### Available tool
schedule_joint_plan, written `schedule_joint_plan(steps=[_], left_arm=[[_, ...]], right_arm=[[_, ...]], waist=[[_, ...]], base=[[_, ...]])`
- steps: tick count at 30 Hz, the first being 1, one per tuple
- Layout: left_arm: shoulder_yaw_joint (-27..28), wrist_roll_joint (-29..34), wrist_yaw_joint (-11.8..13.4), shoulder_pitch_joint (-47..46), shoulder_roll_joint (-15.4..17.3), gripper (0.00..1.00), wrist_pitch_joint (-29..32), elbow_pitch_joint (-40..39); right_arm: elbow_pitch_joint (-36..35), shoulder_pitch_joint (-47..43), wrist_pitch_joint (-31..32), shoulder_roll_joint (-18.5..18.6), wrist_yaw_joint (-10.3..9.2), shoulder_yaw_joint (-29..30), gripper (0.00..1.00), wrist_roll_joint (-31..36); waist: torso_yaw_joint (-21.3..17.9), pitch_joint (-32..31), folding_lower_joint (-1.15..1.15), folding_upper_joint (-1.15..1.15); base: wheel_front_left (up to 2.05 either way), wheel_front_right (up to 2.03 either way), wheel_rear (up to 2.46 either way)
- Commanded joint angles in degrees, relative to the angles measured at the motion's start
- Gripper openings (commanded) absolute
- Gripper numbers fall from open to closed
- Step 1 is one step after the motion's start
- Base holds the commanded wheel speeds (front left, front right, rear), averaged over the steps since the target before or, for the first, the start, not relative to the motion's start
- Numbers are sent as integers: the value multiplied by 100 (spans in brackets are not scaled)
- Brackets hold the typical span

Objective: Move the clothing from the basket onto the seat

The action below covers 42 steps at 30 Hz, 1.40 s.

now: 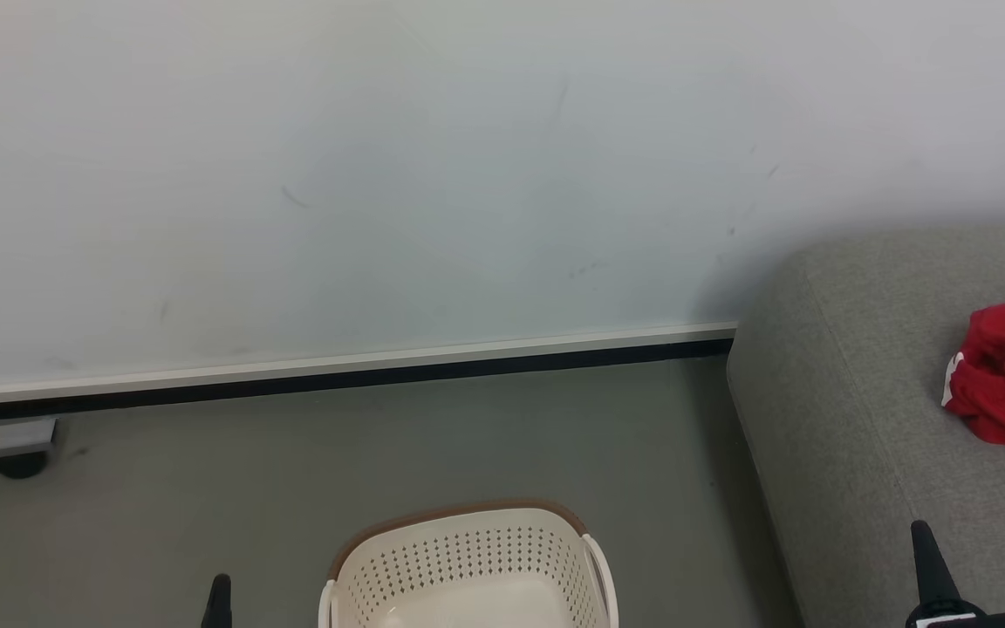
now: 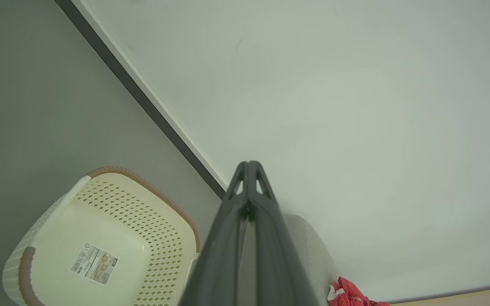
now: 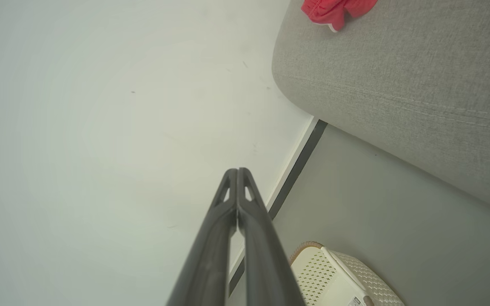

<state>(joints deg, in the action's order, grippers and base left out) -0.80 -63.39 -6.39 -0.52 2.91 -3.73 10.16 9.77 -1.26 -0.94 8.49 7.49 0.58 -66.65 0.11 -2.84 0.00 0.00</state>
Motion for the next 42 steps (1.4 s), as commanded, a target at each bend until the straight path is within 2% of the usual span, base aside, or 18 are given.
schedule_joint_plan(steps=[1, 18, 42], left_arm=[[-5, -187, -12, -171, 9, 0, 25, -6], [-40, -1208, -61, -395, 5, 0, 228, 210], [-71, -2293, -100, -669, 1, 0, 453, 445]], right_arm=[[-44, 129, 53, -15, 1, 65, 0, -154], [18, 226, 376, -137, 1, 446, 0, -1113], [90, 320, 751, -288, 0, 877, 0, -2134]], waist=[[0, 8, 0, 0], [-4, 99, 0, 0], [-9, 216, 0, 0]], base=[[0, 0, 0], [0, 0, 0], [0, 0, 0]])
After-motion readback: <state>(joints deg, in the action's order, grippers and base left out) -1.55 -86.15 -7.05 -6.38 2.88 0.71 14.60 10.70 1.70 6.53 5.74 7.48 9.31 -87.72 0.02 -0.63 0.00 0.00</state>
